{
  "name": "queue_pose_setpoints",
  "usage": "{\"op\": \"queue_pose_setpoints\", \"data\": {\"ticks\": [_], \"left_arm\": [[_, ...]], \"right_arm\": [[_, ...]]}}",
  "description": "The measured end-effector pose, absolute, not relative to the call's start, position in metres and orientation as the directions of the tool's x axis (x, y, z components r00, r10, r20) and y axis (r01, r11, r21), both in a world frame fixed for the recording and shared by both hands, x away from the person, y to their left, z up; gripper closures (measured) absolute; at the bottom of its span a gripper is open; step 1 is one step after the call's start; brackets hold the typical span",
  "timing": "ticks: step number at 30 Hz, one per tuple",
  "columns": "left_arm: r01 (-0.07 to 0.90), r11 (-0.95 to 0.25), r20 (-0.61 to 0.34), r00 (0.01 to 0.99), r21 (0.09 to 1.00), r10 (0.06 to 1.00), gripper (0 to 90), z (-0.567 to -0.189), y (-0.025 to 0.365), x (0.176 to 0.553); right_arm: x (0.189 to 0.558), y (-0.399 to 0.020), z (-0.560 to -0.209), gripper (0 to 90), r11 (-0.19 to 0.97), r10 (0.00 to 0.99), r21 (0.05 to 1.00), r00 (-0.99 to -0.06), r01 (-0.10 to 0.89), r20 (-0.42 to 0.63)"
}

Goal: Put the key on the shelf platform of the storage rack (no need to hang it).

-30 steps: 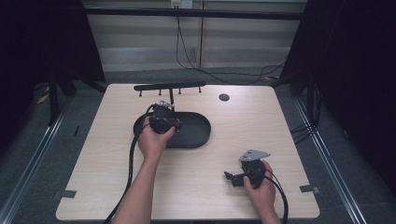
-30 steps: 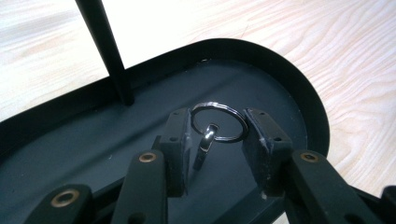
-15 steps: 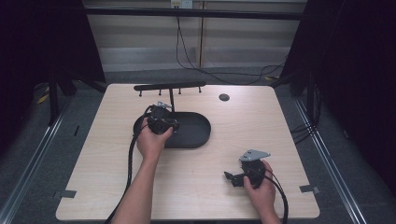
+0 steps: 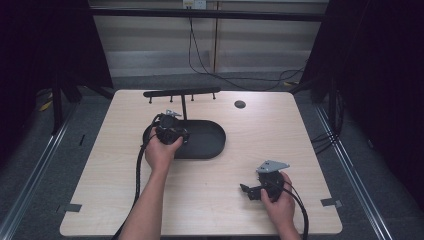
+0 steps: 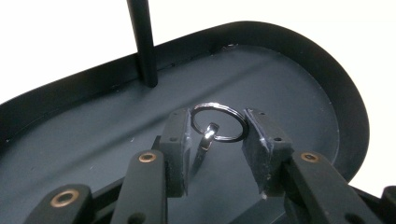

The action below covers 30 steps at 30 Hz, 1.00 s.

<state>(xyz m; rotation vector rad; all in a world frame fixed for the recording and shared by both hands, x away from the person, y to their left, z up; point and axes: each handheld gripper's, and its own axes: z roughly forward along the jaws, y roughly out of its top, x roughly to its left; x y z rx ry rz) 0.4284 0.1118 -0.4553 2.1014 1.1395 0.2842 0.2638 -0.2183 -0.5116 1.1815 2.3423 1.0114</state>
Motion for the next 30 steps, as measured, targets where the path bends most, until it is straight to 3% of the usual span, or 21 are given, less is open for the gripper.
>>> {"op": "queue_pose_setpoints", "data": {"ticks": [30], "left_arm": [[0.653, -0.34, -0.108, 0.545, 0.677, 0.831, 61.7, -0.465, 0.126, 0.432]], "right_arm": [[0.264, -0.218, -0.512, 11.6, 0.404, 0.798, 0.719, -0.602, 0.565, 0.025]]}}
